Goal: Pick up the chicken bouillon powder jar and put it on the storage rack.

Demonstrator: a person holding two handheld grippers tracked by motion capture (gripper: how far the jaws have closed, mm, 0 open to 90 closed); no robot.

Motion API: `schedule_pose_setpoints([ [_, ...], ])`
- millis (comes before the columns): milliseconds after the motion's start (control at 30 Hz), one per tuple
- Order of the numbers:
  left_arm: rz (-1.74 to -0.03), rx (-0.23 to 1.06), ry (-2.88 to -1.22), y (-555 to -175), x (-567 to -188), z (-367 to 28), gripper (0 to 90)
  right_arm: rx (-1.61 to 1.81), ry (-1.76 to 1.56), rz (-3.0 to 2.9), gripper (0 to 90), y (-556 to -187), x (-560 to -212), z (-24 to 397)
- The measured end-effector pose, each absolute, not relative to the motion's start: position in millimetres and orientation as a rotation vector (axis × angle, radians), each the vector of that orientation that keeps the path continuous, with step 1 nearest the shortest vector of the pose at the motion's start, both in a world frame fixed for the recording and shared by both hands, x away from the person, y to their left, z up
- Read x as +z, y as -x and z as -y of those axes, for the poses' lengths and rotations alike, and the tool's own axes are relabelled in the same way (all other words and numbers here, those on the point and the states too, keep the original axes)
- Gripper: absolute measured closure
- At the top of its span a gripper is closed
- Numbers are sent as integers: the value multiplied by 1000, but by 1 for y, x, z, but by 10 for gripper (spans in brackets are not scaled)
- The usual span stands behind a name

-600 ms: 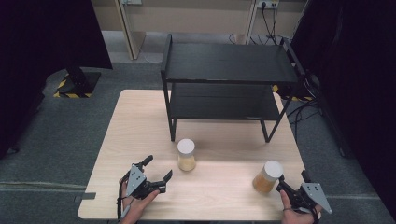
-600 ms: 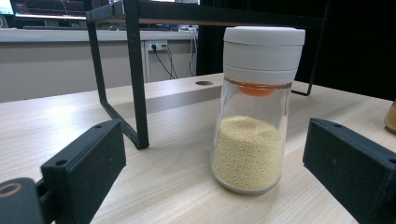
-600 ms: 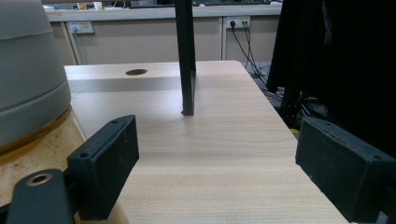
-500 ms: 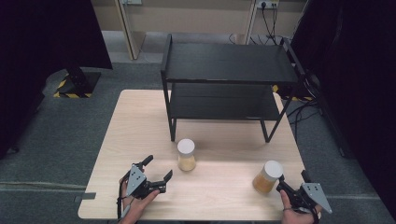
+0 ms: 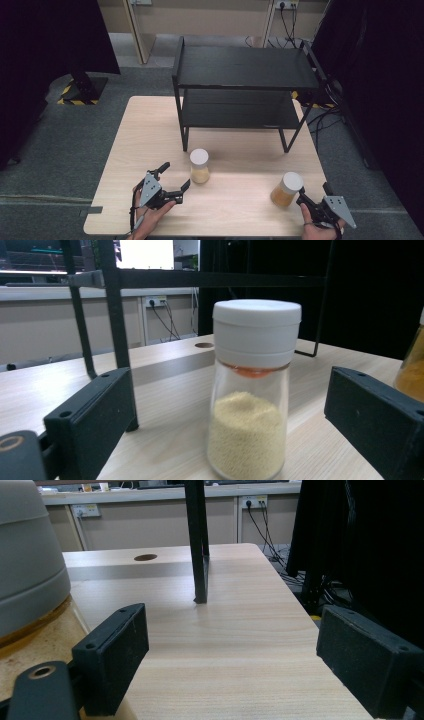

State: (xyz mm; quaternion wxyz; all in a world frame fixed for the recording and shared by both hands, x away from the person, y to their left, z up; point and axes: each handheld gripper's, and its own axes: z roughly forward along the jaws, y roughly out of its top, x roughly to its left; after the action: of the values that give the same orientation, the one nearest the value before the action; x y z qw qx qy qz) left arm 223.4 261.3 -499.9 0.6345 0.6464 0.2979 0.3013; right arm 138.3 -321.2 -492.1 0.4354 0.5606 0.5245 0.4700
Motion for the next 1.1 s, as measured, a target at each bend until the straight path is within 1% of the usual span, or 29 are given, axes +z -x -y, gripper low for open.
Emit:
schedule_pose_setpoints([
  [700,-636,681,-1496,-252,-485,-232,62,1174,-1396,-1305,135,-139,-492,322],
  [967,-645,677,-1513,-262,-483,-222,85,1172,-1396,-1307,134,-139,-492,322],
  [1100,-655,687,-1517,-265,-483,-217,115,1175,-1397,-1305,134,-139,-492,322],
])
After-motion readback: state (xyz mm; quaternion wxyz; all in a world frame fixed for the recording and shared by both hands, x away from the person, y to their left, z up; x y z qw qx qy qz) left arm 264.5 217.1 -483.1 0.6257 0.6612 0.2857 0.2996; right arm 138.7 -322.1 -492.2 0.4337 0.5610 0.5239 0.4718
